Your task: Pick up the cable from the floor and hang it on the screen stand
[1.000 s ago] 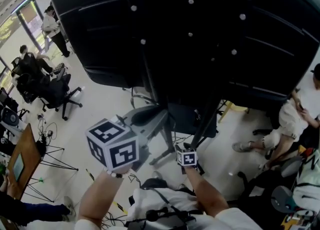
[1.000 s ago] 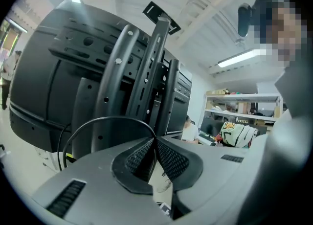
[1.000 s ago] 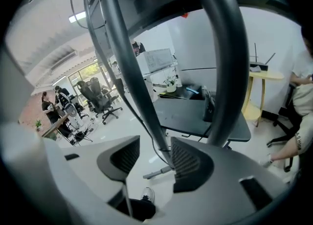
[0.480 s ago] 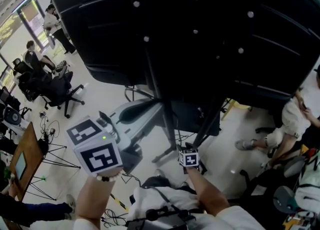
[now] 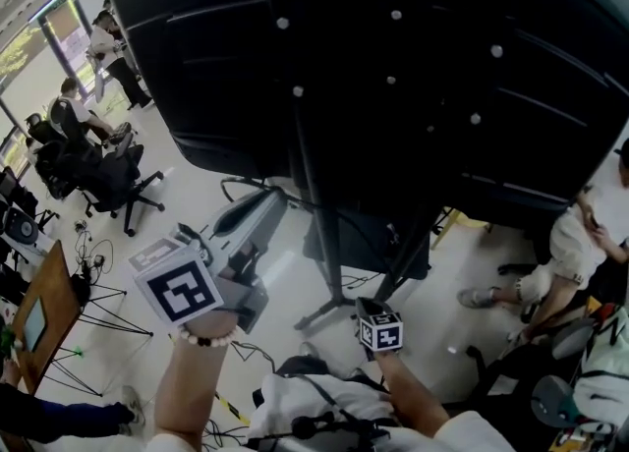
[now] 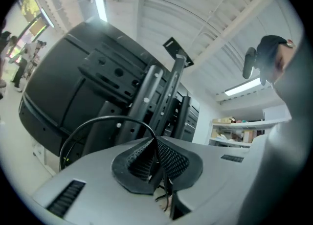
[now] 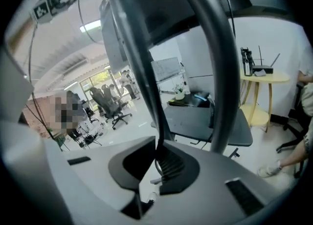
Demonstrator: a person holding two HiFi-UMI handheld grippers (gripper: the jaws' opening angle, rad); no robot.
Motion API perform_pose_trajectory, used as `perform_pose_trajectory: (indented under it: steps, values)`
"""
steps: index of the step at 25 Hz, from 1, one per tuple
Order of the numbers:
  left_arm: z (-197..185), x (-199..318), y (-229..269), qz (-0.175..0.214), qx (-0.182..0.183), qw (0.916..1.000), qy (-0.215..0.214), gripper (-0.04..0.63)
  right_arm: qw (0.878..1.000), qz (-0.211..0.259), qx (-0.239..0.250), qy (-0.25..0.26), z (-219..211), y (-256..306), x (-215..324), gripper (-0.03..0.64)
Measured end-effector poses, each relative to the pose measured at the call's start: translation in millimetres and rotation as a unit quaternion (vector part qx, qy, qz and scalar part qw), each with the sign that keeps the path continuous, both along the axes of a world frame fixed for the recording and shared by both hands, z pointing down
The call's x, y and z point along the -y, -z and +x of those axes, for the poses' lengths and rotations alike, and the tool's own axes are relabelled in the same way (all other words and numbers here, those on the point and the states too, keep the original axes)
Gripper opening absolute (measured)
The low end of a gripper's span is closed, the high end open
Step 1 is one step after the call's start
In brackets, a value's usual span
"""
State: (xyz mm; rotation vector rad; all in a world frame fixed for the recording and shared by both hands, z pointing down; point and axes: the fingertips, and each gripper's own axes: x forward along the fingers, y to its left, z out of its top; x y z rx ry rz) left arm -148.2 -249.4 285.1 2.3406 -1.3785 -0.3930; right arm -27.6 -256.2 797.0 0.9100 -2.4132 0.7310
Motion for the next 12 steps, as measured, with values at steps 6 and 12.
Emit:
perform_pose_trajectory:
  steps: [6,12]
  values:
    - [-33.4,-6.4,-55.9,-0.044,-0.051,0.9962,0.054,0.018,0.996,0.075,0.054,0.021,27.5,152.7,10.4,0.020]
    - [-38.4,-16.4,-81.1,-0.051,-0.029,0.9942,0.090,0.018,0.984,0.172,0.018,0.045,84.1,286.2,24.5,0.020]
